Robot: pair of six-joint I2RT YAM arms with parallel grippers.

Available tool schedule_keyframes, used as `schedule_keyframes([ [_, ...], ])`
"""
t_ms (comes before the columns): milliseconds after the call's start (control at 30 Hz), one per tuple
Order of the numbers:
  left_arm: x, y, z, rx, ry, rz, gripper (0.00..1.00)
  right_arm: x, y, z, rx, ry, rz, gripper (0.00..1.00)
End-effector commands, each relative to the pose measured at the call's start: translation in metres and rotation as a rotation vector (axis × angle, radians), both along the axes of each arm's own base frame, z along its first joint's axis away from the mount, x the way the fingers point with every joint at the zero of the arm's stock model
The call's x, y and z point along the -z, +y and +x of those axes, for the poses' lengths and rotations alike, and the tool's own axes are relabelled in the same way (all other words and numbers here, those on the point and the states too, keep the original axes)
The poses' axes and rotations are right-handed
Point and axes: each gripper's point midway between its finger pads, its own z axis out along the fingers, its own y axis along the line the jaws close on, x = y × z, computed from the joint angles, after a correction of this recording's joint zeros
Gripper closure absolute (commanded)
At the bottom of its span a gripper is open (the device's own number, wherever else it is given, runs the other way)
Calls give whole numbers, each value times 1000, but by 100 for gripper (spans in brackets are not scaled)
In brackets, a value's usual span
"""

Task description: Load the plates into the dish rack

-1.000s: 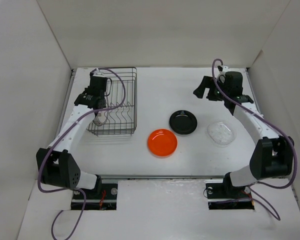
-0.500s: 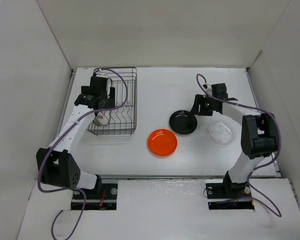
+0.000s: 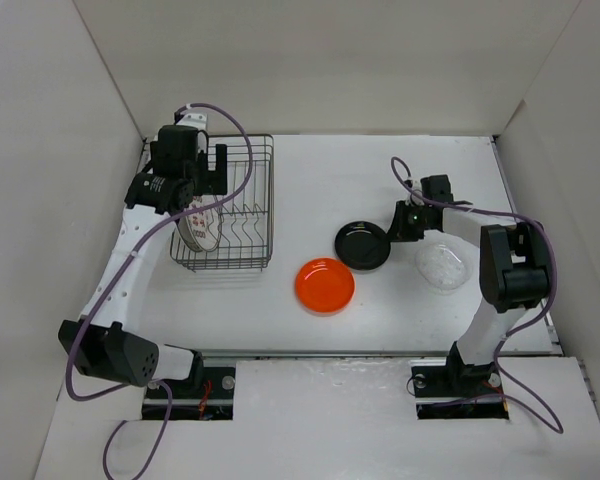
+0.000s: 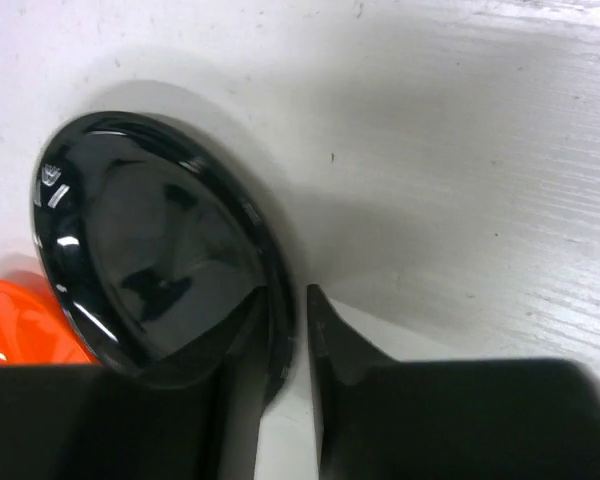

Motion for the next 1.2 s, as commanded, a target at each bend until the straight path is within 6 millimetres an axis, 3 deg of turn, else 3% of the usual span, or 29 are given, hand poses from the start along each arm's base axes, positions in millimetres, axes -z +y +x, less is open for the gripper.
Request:
schedule_keyframes([
  [0,-20,-3,-6,31,-33,-14,0,3,1,-4,0,31,17,79],
  [100,-24,-4,-5,39,-42,-22,0,1,1,-2,8,43,20,100],
  [267,-23,-17,-3,100,-27,-51,0,-7,-1,4,57,33,18,100],
  [400,-40,-48,4,271,-61,-118,0,-57,0,22,97,-91,47,100],
  [433,-46,-56,6,319,-72,-133,0,-83,3,27,102,-154,73,100],
  [567,-61,-105,8,556,-79,-260,0,-141,10,29,100,-285,148,100],
  [667,-68,-129,15,644,-102,-296,0,-178,22,27,70,-378,243,100],
  [833,-45,-174,27,831,-46,-394,0,-233,54,11,-22,-542,343,100],
  [900,-47,-189,28,891,-41,-425,0,-255,63,5,-39,-599,374,100],
  [1067,-24,-235,20,1029,40,-461,0,-270,86,-7,-110,-626,436,100],
  [1167,-17,-246,18,1046,68,-477,3,-275,91,-8,-114,-635,455,100],
])
